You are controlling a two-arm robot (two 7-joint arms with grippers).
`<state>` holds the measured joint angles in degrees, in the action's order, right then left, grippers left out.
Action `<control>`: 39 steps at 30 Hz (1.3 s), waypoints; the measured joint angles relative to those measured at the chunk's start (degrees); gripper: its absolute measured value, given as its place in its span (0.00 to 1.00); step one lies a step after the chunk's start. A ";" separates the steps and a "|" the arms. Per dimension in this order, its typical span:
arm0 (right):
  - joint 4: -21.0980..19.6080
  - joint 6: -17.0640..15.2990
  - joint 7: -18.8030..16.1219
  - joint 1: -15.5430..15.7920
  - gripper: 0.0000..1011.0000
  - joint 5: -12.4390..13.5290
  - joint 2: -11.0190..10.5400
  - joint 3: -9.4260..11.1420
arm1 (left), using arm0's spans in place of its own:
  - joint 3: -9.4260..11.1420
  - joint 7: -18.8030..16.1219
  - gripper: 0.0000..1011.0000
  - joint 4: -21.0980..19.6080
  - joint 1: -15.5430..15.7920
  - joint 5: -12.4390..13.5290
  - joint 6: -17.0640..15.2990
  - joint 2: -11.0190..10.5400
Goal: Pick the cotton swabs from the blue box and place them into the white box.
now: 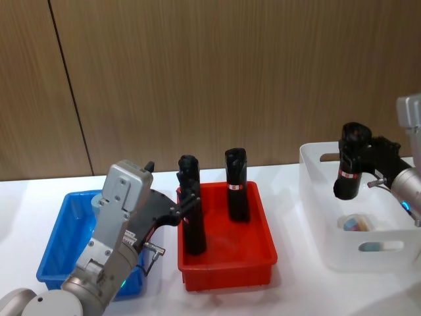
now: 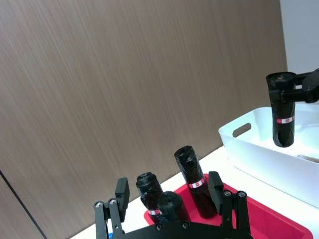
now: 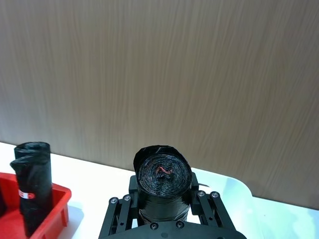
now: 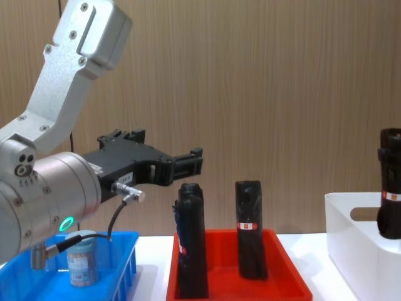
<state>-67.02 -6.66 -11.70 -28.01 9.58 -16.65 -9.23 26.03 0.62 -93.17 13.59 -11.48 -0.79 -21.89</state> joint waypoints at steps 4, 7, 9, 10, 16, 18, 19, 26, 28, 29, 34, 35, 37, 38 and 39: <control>1.88 0.61 0.33 -0.77 0.54 -0.32 0.27 -0.11 | 0.00 0.00 0.99 0.00 0.00 0.00 0.00 0.00; 3.65 1.26 0.61 -1.52 0.54 -0.50 0.53 -0.20 | 0.00 0.00 0.99 0.00 0.00 0.00 0.00 0.00; 4.16 1.49 0.75 -1.74 0.54 -0.59 0.61 -0.22 | 0.00 0.00 0.99 0.00 0.00 0.00 0.00 0.00; 4.46 1.59 0.81 -1.88 0.57 -0.64 0.65 -0.23 | 0.00 0.00 0.99 0.00 0.00 0.00 0.00 -0.01; 6.12 2.40 1.28 -2.62 0.73 -0.81 0.93 -0.27 | 0.00 0.00 0.99 0.00 0.00 0.00 0.00 0.00; 6.55 2.61 1.34 -2.80 0.80 -0.84 0.99 -0.28 | 0.00 0.00 0.99 0.00 0.00 0.00 0.00 0.00; 6.63 2.68 1.36 -2.83 0.82 -0.84 1.00 -0.27 | 0.00 0.00 0.99 0.00 0.00 0.00 0.00 0.00; 7.00 3.28 1.53 -2.99 0.99 -0.86 1.07 -0.20 | 0.00 0.00 0.99 0.00 0.00 0.00 0.00 0.00; 7.00 3.34 1.53 -2.99 0.99 -0.86 1.06 -0.18 | 0.00 0.00 0.99 0.00 0.00 0.00 0.00 0.00; 6.99 3.40 1.53 -2.99 0.99 -0.86 1.06 -0.16 | 0.00 0.00 0.99 0.00 0.00 0.00 0.00 0.00; 6.92 3.57 1.53 -2.94 0.99 -0.86 1.04 -0.11 | 0.00 0.00 0.99 0.00 0.00 0.00 0.00 -0.01; 6.91 3.59 1.53 -2.93 0.99 -0.86 1.03 -0.10 | 0.00 0.00 0.99 0.00 0.00 0.00 0.00 0.00; 6.88 3.65 1.53 -2.90 0.99 -0.86 1.03 -0.09 | 0.00 0.00 0.99 0.00 0.00 0.00 0.00 0.00; 6.87 3.67 1.53 -2.89 0.99 -0.86 1.02 -0.08 | 0.00 0.00 0.99 0.00 0.00 0.00 0.00 0.00; 6.86 3.68 1.53 -2.89 0.99 -0.86 1.02 -0.07 | 0.00 0.00 0.99 0.00 0.00 0.00 0.00 0.00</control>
<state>-60.16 -2.98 -10.17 -30.89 8.72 -15.63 -9.30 26.02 0.62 -93.18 13.59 -11.48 -0.79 -21.89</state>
